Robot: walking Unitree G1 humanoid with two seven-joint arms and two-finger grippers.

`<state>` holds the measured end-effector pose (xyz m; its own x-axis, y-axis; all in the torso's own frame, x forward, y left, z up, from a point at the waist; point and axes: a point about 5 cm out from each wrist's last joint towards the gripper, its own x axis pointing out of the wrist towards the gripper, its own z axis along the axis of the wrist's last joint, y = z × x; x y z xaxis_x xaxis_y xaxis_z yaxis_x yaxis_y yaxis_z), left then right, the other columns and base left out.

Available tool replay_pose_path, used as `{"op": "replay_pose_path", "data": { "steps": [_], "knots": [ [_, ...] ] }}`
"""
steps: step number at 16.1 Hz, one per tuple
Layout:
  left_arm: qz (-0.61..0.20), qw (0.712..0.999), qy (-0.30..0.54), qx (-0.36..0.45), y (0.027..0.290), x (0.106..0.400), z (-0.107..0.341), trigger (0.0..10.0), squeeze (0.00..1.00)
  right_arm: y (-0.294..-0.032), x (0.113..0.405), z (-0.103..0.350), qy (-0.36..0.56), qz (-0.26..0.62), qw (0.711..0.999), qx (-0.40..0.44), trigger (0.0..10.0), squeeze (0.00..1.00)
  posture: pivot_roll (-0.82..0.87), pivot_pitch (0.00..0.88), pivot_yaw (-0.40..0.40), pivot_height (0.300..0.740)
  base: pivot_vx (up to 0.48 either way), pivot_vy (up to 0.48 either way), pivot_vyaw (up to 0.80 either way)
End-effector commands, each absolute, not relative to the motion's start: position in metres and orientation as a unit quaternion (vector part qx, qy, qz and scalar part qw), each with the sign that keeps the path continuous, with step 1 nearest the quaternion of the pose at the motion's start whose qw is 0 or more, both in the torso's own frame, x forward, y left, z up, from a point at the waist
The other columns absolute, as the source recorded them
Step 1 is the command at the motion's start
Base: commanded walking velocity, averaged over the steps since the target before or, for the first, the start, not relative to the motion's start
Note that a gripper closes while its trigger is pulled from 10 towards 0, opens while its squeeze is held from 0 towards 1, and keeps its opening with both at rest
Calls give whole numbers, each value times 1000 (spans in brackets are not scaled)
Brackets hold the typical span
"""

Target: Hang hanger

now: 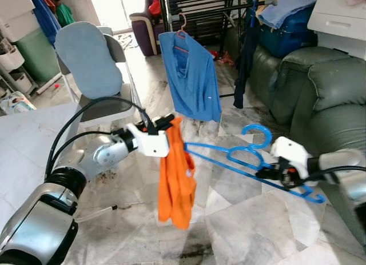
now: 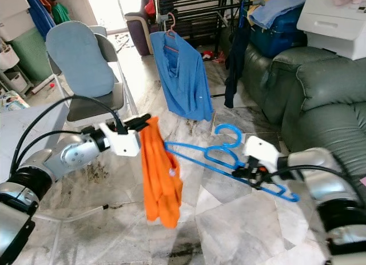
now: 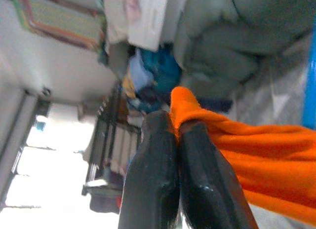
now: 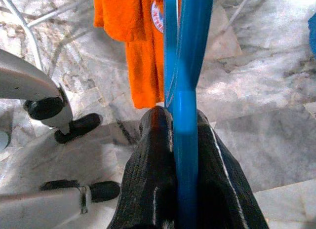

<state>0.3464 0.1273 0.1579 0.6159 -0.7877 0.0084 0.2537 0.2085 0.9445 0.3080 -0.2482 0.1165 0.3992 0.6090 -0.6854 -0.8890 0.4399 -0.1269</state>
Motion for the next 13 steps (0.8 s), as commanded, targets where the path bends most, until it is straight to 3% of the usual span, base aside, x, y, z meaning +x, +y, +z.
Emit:
{"op": "replay_pose_path", "data": {
  "steps": [1, 7, 9, 10, 13],
  "knots": [
    [-350, 739, -270, 508, 129, 345, 164, 10000, 0, -244, 315, 119, 271, 459, 806, -257, 10000, 0, -50, 0, 135, 740, 0, 0, 0],
    [-379, 749, -312, 446, 107, 323, 166, 10000, 0, -236, 339, 106, 250, 341, 876, -232, 10000, 0, -34, 0, 119, 740, 0, 0, 0],
    [-387, 757, -313, 423, 98, 314, 162, 10000, 0, -237, 352, 112, 231, 256, 924, -167, 10000, 0, -37, 0, 115, 740, 0, 0, 0],
    [-394, 762, -318, 404, 87, 306, 161, 10000, 0, -234, 360, 115, 217, 208, 949, -92, 10000, 0, -38, 0, 113, 740, 0, 0, 0],
    [-409, 774, -317, 365, 62, 294, 156, 10000, 0, -212, 379, 134, 161, 159, 970, 89, 10000, 0, -44, 0, 101, 740, 0, 0, 0]
  ]
}}
